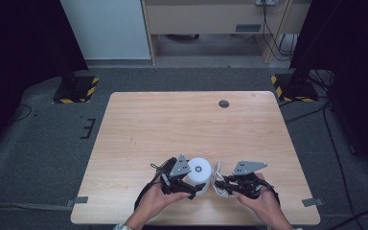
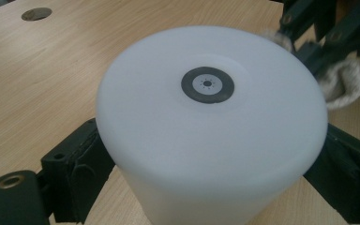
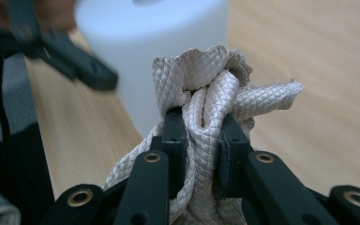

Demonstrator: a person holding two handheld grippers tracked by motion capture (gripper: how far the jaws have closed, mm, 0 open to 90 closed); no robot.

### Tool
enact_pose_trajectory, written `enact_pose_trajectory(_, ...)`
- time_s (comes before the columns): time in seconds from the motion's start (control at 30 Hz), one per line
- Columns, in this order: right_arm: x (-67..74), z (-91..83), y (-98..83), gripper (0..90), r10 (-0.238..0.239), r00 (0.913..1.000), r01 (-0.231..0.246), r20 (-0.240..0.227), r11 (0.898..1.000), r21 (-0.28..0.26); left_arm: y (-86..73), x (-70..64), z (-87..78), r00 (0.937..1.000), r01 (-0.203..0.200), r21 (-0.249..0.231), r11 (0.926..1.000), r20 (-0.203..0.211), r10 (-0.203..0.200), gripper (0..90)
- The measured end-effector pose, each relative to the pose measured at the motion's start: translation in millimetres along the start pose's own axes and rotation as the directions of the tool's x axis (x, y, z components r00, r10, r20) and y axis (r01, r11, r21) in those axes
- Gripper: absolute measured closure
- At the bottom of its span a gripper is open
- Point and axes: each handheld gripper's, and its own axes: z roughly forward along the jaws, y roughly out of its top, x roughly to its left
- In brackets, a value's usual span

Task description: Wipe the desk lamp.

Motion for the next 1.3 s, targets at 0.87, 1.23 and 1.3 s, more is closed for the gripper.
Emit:
enact_pose_trajectory(0.87, -11.1, 26.7, -16.0, 77.0, 0.043, 0.9987, -0.045, 0.028, 0.996, 0.077, 0.6, -0.4, 0.7, 1.0000, -0.005, 0.006, 1.0000, -0.001, 0.005, 8.0)
enact_pose_trajectory(1.23, 6.2, -2.2, -2.4, 76.9, 0.018, 0.9997, -0.018, 0.013, 0.999, -0.031, 0.5, -0.4, 0.7, 1.0000, -0.006, 0.007, 1.0000, -0.002, 0.006, 8.0)
enact_pose_trajectory(1.3, 7.8, -8.3, 4.9, 77.0, 0.009, 0.9998, -0.007, 0.020, 0.998, -0.055, 0.5, -0.4, 0.7, 1.0000, -0.006, 0.007, 1.0000, -0.002, 0.006, 8.0)
